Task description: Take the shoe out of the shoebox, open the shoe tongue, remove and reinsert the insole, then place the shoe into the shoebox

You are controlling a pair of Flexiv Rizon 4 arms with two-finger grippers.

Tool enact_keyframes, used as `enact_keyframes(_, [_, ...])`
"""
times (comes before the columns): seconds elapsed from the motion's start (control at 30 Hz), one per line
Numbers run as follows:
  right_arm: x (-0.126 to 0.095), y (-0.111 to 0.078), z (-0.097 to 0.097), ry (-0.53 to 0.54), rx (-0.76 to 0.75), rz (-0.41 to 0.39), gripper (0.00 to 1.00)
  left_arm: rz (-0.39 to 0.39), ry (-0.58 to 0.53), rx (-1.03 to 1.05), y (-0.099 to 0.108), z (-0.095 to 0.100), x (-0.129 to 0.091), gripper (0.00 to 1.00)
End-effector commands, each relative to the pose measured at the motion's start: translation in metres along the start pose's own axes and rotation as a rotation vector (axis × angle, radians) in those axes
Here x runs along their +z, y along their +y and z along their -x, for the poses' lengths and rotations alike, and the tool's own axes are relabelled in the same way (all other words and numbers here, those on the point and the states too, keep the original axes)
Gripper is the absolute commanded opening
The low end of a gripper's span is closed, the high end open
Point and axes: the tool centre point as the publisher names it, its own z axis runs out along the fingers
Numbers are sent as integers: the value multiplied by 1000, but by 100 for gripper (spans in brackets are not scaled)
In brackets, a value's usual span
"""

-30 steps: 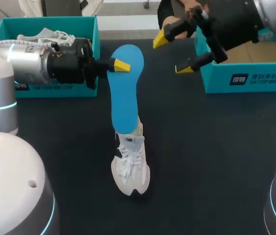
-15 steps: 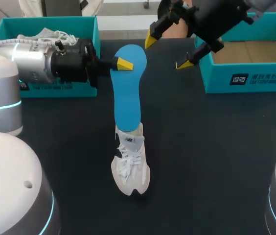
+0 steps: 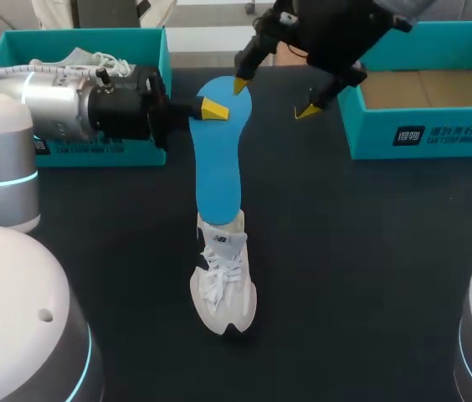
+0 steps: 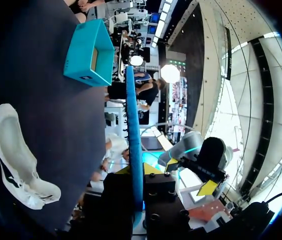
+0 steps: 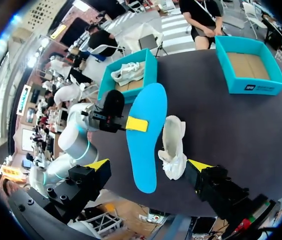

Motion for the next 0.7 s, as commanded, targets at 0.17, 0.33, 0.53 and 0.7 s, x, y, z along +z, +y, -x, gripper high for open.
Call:
enact_keyframes(0.17, [9, 9, -25, -325, -1, -29, 100, 0, -2, -1, 0, 0, 0, 0])
enact_keyframes(0.33, [9, 13, -28, -451, -10, -20, 100, 0, -2, -1, 0, 0, 0, 0])
enact_keyframes(0.53, [7, 17, -32, -626, 3, -14, 100, 0, -2, -1, 0, 0, 0, 0])
enact_keyframes(0.7, [7, 17, -30, -645, -3, -27, 100, 0, -2, -1, 0, 0, 0, 0])
